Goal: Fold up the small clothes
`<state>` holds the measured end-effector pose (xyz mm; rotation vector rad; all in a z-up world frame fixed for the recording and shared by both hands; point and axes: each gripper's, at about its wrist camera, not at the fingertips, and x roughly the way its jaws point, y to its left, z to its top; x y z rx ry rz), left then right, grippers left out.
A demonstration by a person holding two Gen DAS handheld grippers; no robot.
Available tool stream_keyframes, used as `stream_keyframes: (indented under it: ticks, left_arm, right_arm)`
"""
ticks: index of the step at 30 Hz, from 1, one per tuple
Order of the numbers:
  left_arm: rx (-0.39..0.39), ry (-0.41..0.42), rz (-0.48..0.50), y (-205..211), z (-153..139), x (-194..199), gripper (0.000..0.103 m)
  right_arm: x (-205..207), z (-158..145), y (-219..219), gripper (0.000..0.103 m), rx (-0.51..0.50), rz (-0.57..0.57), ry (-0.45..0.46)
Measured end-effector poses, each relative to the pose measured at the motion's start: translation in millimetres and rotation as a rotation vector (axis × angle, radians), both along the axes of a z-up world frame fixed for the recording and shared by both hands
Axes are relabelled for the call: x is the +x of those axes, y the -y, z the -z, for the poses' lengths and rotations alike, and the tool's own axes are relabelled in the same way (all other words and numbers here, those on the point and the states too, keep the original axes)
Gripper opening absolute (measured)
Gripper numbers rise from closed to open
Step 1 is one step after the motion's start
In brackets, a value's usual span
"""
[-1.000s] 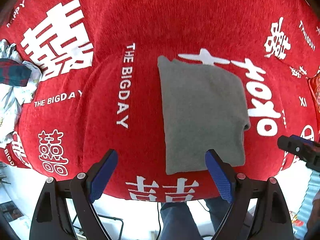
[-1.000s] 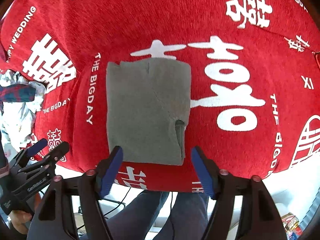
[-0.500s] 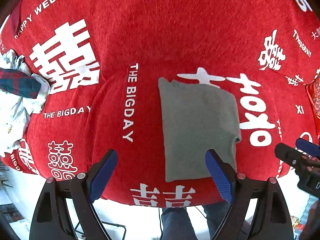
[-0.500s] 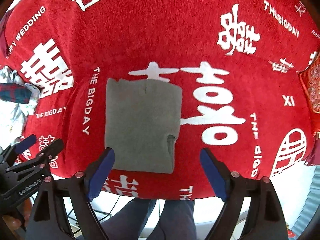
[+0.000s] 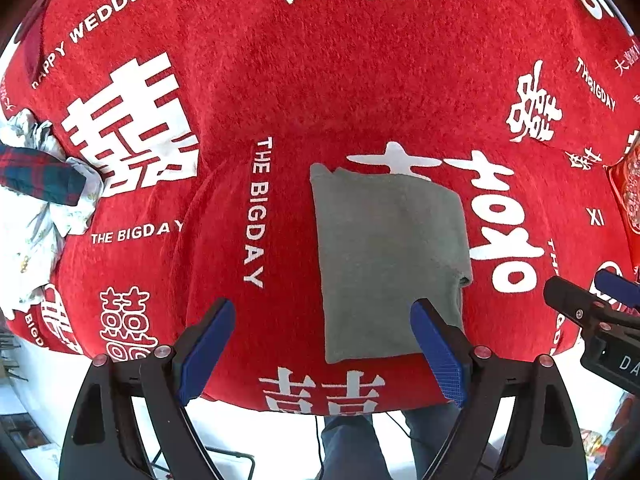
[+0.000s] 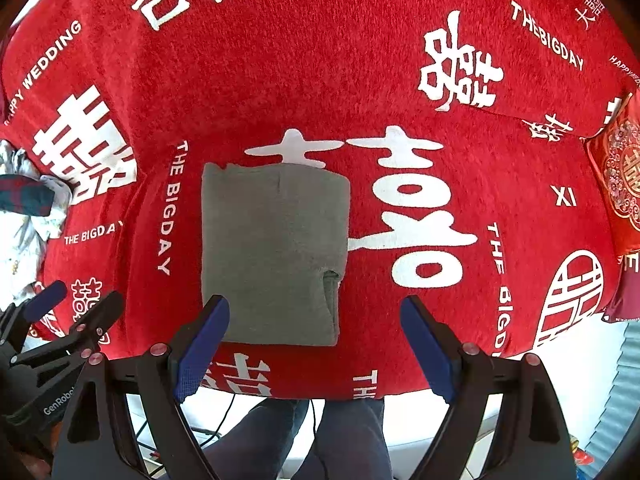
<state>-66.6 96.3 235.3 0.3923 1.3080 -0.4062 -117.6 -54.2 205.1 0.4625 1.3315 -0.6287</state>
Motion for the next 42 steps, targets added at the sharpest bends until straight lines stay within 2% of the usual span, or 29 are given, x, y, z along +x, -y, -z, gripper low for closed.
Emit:
stream_keyframes:
  ticks: [42]
  left_arm:
    - [-0.008,0.000,-0.021,-2.5,-2.5,1.2,0.090]
  right_arm:
    - [3.9,2.6,-0.9,0.089,0.014,-0.014,-0.009]
